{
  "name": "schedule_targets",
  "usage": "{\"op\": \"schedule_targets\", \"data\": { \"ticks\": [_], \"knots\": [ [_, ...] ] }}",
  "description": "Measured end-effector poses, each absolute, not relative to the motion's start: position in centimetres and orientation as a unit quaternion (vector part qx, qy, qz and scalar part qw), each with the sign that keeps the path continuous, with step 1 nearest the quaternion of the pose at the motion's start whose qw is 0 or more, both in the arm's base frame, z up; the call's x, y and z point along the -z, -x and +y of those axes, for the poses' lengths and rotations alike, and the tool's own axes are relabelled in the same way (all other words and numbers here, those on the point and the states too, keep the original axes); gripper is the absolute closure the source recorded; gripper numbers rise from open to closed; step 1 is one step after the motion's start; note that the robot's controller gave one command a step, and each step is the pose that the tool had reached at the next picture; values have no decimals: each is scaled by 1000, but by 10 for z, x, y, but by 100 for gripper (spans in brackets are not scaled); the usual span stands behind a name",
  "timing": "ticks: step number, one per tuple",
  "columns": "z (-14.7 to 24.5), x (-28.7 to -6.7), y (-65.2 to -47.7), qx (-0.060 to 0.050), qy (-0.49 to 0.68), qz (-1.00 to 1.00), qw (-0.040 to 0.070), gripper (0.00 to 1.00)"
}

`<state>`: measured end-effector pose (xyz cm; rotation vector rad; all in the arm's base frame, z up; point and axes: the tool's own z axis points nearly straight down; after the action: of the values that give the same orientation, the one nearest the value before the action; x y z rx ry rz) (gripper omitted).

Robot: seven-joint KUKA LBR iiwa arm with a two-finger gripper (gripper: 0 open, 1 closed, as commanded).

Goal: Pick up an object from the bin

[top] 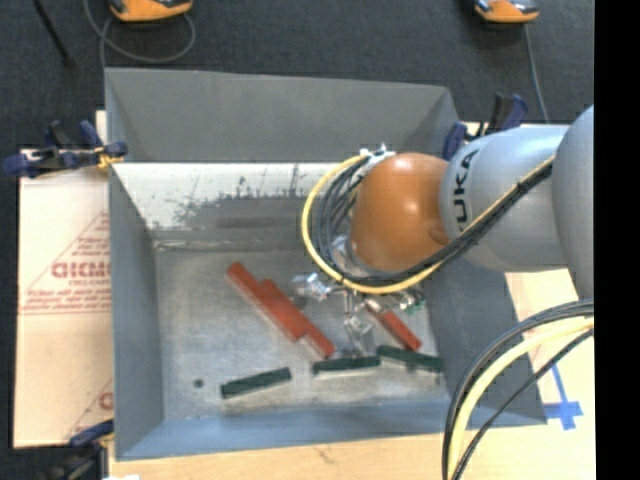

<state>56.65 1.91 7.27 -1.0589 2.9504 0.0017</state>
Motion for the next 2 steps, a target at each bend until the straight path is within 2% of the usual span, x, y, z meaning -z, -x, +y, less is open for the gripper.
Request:
{"op": "schedule_targets", "data": {
  "ticks": [1,2],
  "knots": [
    [43,-148,-560,0,214,977,4,0],
    [43,-72,-559,0,219,976,3,0]
  ]
}}
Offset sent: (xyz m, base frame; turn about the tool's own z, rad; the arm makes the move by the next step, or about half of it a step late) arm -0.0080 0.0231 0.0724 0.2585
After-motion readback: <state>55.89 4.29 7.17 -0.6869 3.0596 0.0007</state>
